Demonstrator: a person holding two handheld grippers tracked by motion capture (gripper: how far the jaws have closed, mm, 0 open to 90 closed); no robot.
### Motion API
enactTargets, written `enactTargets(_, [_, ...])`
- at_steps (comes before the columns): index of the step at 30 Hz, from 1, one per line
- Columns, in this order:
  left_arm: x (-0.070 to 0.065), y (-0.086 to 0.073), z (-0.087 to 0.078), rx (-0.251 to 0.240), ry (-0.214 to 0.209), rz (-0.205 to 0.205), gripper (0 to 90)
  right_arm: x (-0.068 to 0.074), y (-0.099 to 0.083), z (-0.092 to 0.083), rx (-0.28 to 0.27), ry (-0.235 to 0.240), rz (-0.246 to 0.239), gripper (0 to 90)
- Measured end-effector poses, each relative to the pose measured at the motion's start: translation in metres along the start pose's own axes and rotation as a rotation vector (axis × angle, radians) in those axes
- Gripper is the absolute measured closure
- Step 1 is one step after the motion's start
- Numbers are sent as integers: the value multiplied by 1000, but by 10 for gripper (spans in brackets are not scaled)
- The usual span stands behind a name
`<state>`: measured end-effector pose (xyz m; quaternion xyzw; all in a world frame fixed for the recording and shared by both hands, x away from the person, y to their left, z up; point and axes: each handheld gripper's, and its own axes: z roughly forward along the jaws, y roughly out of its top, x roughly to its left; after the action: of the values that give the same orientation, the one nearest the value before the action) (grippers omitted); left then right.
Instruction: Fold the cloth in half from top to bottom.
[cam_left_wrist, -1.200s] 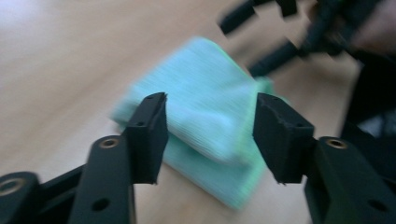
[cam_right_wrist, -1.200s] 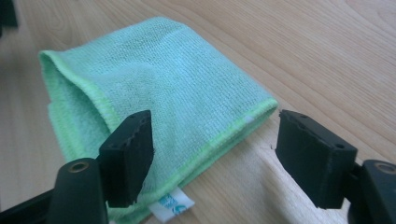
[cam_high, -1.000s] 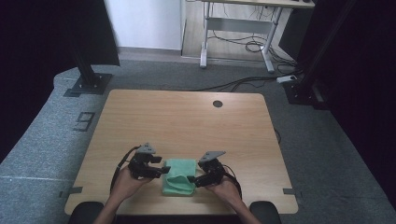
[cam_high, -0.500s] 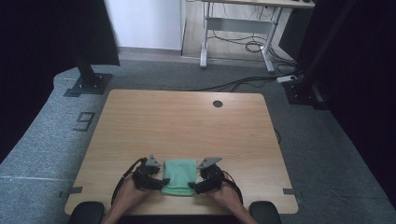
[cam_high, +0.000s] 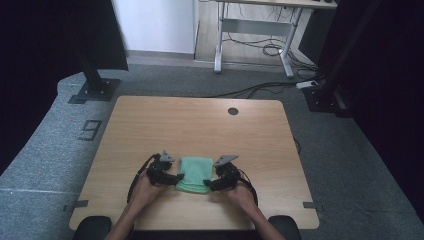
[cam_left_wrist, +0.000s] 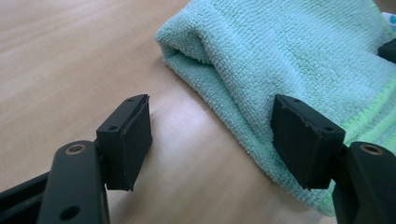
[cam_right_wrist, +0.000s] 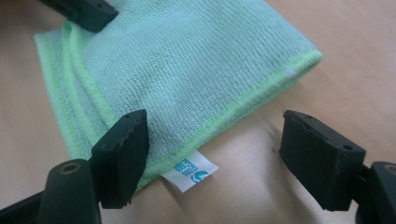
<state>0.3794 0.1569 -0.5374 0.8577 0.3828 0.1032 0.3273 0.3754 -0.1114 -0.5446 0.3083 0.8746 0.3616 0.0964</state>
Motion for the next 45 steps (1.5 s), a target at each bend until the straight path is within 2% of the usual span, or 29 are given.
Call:
enactTargets(4, [3, 2, 0, -12, -6, -5, 298, -11, 7, 4, 10, -9, 17, 244])
enactTargets(6, [1, 1, -6, -23, -1, 3, 302, -12, 9, 3, 18, 6, 28, 251])
enactTargets(9, [-3, -2, -17, -44, -10, 3, 308, -14, 8, -5, 1, 8, 47, 272])
enactTargets(13, [-7, -9, -25, -38, -18, 19, 308, -14, 9, -15, -28, 13, 47, 312])
enactTargets(17, [-8, -14, -19, -2, 3, 33, 308, -7, 15, -23, -59, 42, 32, 401])
enactTargets(22, [-9, -17, -17, 2, 3, 30, 312, 7, 30, -24, -79, 99, -14, 496])
enactTargets(28, [-9, -18, -16, 1, 1, 25, 313, 28, 44, -5, -54, 170, -83, 549])
enactTargets(32, [-9, -19, -16, -4, -3, 20, 314, 36, 45, 12, -13, 198, -104, 552])
enactTargets(37, [-11, -21, -22, -19, -26, 1, 312, 40, 38, 25, 25, 164, -147, 548])
enactTargets(43, [-16, -24, -18, -4, -4, 19, 314, 46, 35, 24, 20, 83, -204, 726])
enactTargets(45, [-18, -24, -17, -3, 9, 27, 319, 48, 35, 23, 20, 71, -216, 787])
